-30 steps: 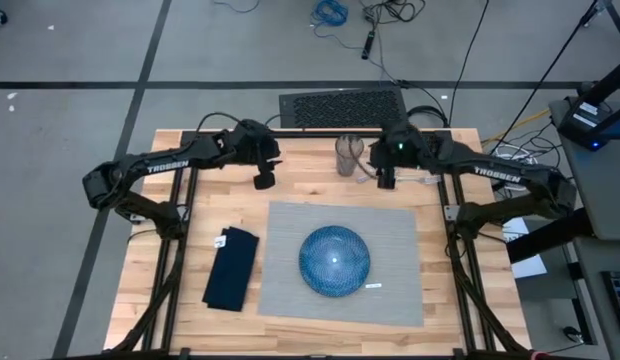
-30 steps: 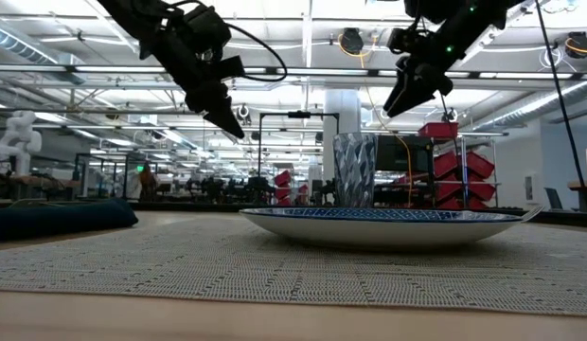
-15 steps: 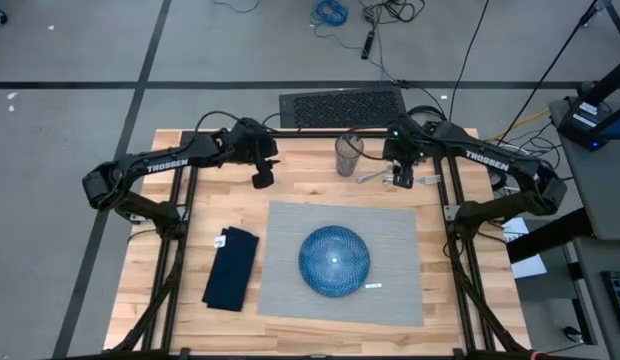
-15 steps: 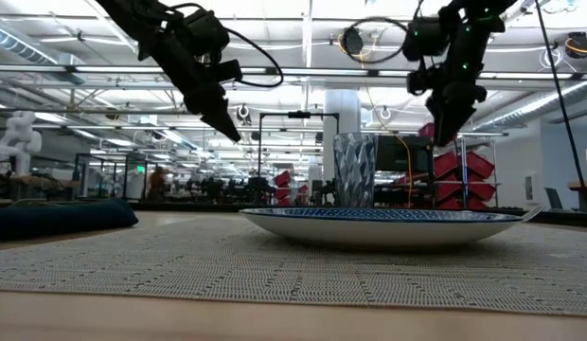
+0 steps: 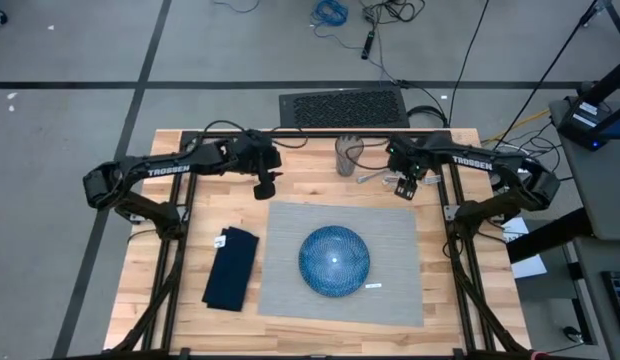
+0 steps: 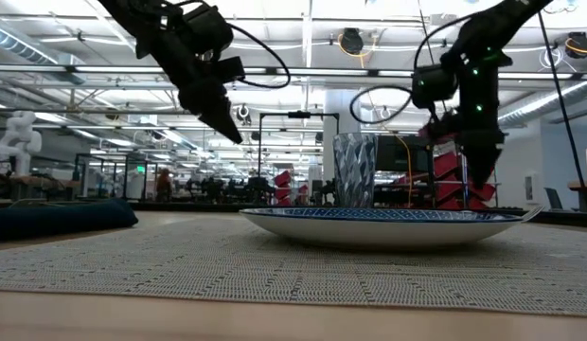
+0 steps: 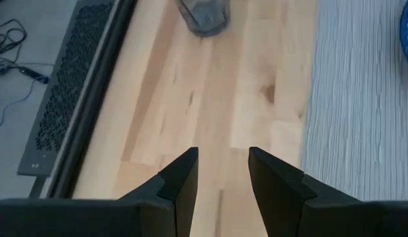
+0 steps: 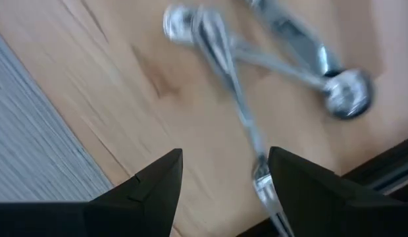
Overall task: Set table place
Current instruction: Adjust the blue cup
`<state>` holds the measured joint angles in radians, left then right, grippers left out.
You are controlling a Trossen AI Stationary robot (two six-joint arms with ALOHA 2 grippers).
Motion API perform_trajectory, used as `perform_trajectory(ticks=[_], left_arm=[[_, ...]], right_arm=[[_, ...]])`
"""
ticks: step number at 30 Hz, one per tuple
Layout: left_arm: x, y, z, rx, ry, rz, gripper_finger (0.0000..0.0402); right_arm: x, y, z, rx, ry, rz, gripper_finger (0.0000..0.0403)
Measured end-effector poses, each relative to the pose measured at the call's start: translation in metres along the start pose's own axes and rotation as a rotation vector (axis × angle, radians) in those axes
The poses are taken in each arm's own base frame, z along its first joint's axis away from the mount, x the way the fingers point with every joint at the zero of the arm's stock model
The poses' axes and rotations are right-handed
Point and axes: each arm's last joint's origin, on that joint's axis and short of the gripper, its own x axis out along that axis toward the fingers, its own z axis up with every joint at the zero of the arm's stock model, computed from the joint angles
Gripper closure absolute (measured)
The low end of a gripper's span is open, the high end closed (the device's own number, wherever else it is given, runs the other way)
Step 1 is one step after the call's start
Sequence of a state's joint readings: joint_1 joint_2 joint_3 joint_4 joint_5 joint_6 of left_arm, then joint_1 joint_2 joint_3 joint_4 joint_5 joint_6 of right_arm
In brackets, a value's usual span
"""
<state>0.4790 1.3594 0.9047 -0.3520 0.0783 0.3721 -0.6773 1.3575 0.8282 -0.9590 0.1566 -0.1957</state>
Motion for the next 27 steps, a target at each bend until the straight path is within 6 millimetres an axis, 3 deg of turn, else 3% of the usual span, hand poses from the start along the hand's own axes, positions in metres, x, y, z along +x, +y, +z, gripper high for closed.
perform_trajectory(ticks=[4,14,21,27], left_arm=[[0.008,-0.009,-0.011,0.010,0.014,-0.018,0.0281],[0.019,-0.022,-0.035,-0.032,0.071,-0.051,0.0281],[0.021,-0.025,-0.039,-0.029,0.073,-0.055,0.0281],[0.022,-0.027,-0.035,-0.039,0.037,-0.049,0.0281]], right_arm=[[0.012,0.003,-0.006,-0.002,0.018,0.002,0.0188],[0.011,0.001,-0.002,-0.051,-0.041,-0.014,0.0188],[0.002,0.002,0.001,-0.121,-0.135,-0.009,0.0188],[-0.011,0.012,0.016,-0.270,-0.325,-0.029,0.0188]])
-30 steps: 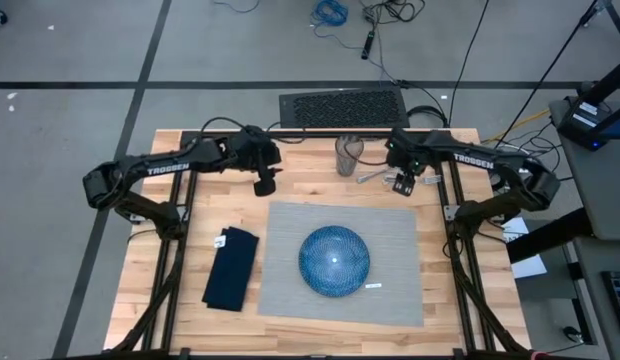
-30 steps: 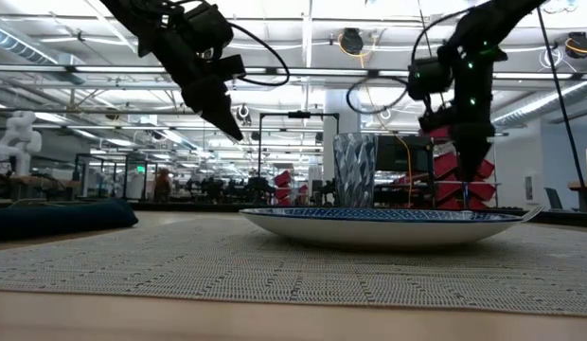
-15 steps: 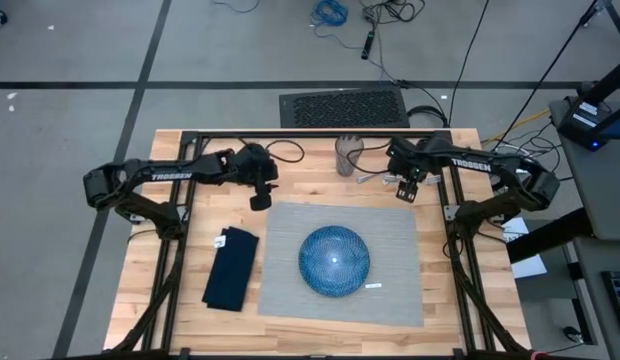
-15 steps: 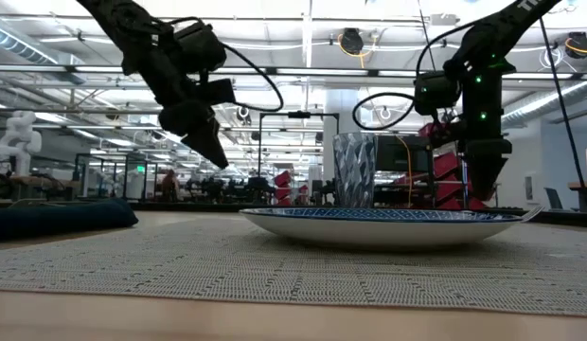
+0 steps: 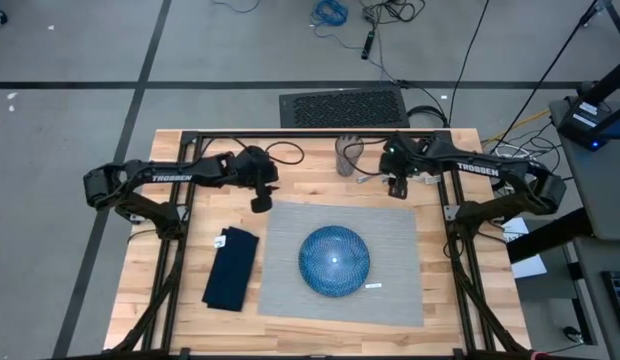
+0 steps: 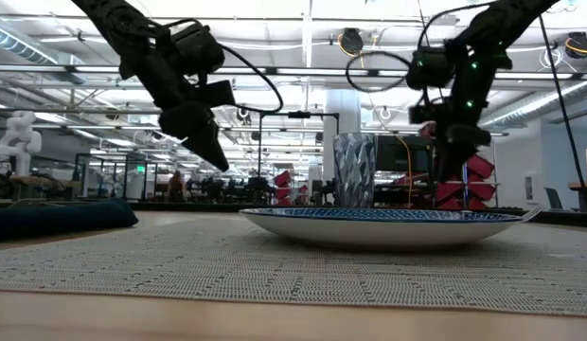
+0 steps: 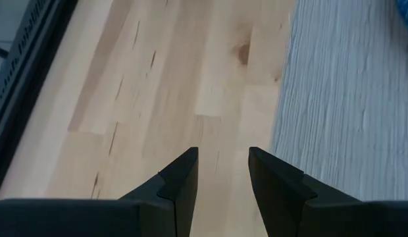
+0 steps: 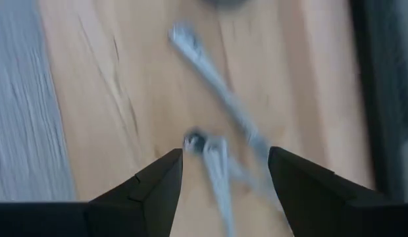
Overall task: Set table place
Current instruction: Adjust the blue cup
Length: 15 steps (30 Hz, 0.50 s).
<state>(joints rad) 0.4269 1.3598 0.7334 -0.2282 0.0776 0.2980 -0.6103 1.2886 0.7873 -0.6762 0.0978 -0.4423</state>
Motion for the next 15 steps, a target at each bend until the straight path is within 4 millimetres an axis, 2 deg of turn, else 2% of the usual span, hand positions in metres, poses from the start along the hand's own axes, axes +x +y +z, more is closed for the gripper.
perform_trajectory(ticks=[4,9,12,15], left_arm=[[0.000,-0.005,0.005,0.014,-0.034,-0.006,0.0281],[0.001,-0.012,0.011,0.039,-0.079,-0.018,0.0281],[0.001,-0.016,0.014,0.052,-0.102,-0.024,0.0281],[0.000,-0.019,0.016,0.062,-0.116,-0.030,0.0281]], right_arm=[[-0.017,-0.002,0.023,-0.088,-0.106,-0.041,0.0188],[-0.054,-0.012,0.050,-0.136,-0.210,-0.085,0.0188],[-0.075,-0.015,0.062,-0.165,-0.262,-0.103,0.0188],[-0.087,-0.016,0.071,-0.199,-0.328,-0.064,0.0188]])
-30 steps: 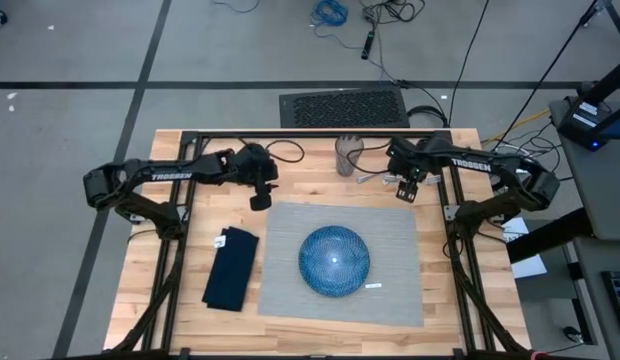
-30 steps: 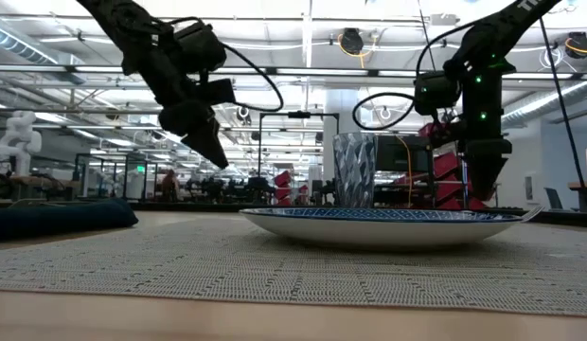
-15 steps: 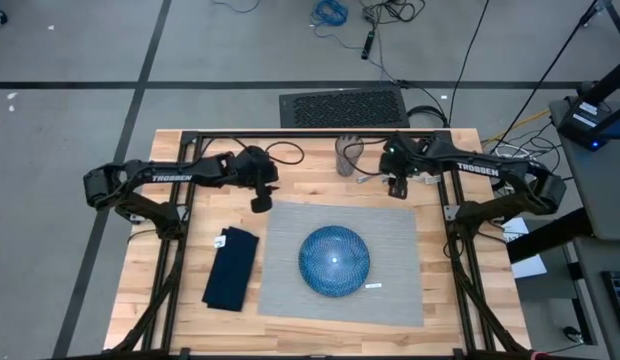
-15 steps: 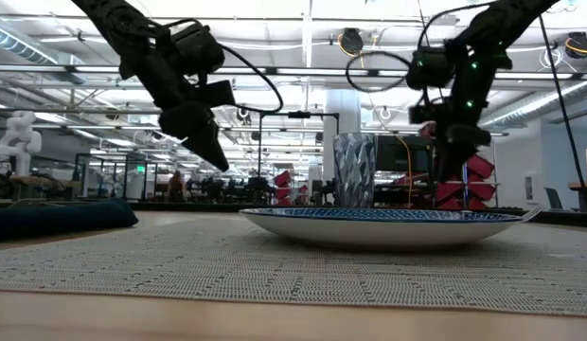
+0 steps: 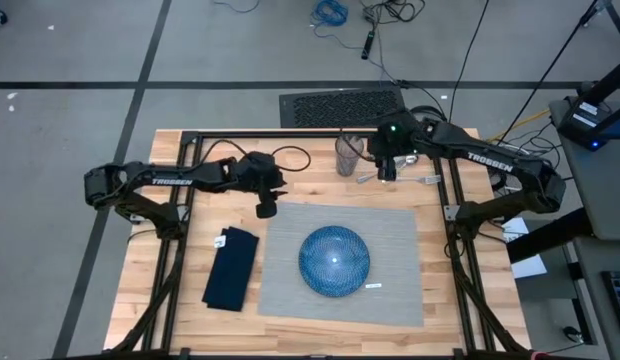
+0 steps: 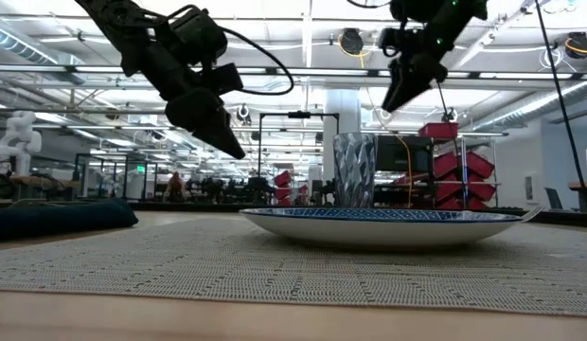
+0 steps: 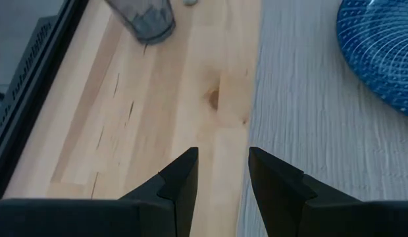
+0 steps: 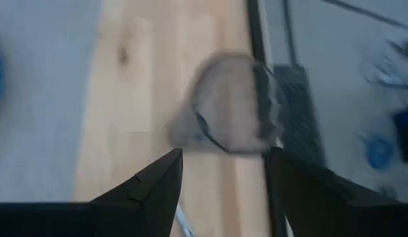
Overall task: Set table place
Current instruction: Adjust the blue cup
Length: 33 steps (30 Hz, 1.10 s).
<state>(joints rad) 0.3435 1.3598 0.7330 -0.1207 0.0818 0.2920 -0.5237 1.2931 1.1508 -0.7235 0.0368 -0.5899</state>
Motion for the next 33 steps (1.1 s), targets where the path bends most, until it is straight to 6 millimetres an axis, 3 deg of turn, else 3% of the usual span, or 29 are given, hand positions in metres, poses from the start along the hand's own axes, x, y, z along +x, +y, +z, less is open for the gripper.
perform_trajectory(ticks=[5,10,18,28,31,33], left_arm=[[0.000,-0.005,0.003,0.015,-0.018,-0.010,0.0281],[0.001,-0.008,0.004,0.006,-0.018,-0.019,0.0281],[0.001,-0.011,0.004,0.005,-0.012,-0.031,0.0281],[0.001,-0.011,0.004,0.006,-0.014,-0.030,0.0281],[0.001,-0.011,0.004,0.006,-0.013,-0.030,0.0281],[0.001,-0.011,0.004,0.006,-0.013,-0.030,0.0281]], right_arm=[[0.023,0.002,0.004,-0.032,-0.006,0.137,0.0198],[0.053,0.002,0.008,-0.130,0.060,0.128,0.0222],[0.063,-0.008,0.025,-0.165,0.046,0.130,0.0231],[0.093,-0.011,0.019,-0.149,0.140,0.215,0.0236],[0.099,-0.011,0.020,-0.181,0.133,0.217,0.0265],[0.100,-0.012,0.021,-0.207,0.112,0.205,0.0309]])
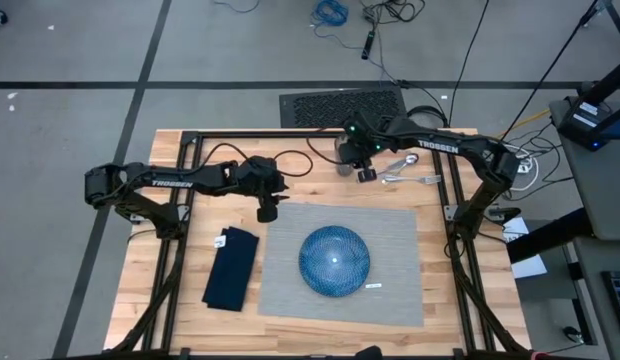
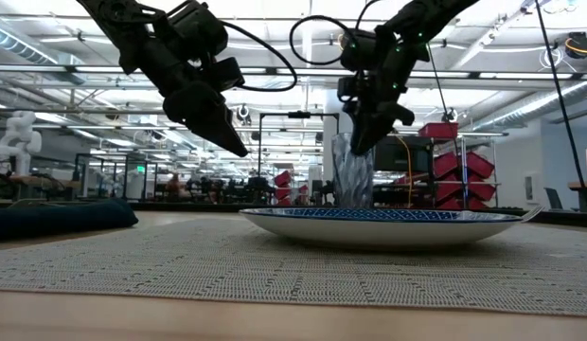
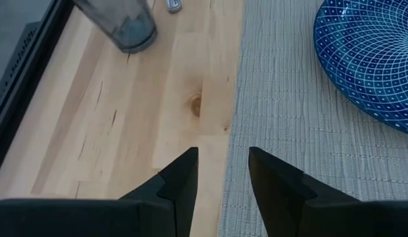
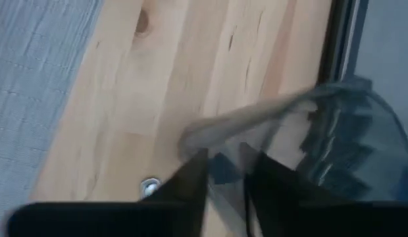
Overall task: Set table place
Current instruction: Adjust the blue cup
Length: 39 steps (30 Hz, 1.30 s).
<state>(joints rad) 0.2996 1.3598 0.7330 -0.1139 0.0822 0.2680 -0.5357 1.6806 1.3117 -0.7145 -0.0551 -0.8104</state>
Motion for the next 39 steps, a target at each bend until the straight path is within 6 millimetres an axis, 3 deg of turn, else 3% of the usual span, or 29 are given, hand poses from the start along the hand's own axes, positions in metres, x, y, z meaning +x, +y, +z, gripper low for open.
perform_trajectory(ticks=[2,4,16,23,27,39], left_arm=[[0.000,0.000,0.000,0.000,0.000,0.000,0.0281],[0.000,0.000,0.000,0.000,0.000,0.000,0.0281],[0.000,0.000,0.000,-0.001,-0.005,0.002,0.0281],[0.000,0.001,0.003,0.001,-0.028,0.008,0.0281],[0.000,0.000,0.003,0.001,-0.026,0.006,0.0281],[0.000,-0.002,0.003,0.008,-0.030,0.001,0.0281]], right_arm=[[0.000,-0.001,0.000,-0.026,-0.006,-0.006,0.0365],[-0.001,-0.003,-0.001,-0.042,-0.006,-0.007,0.0390],[-0.015,-0.036,-0.001,-0.031,-0.154,-0.018,0.0401],[0.010,-0.063,0.016,-0.019,-0.111,0.097,0.0402],[0.016,-0.076,0.028,-0.023,-0.127,0.128,0.0402],[0.042,-0.099,0.044,-0.037,-0.036,0.232,0.0403]])
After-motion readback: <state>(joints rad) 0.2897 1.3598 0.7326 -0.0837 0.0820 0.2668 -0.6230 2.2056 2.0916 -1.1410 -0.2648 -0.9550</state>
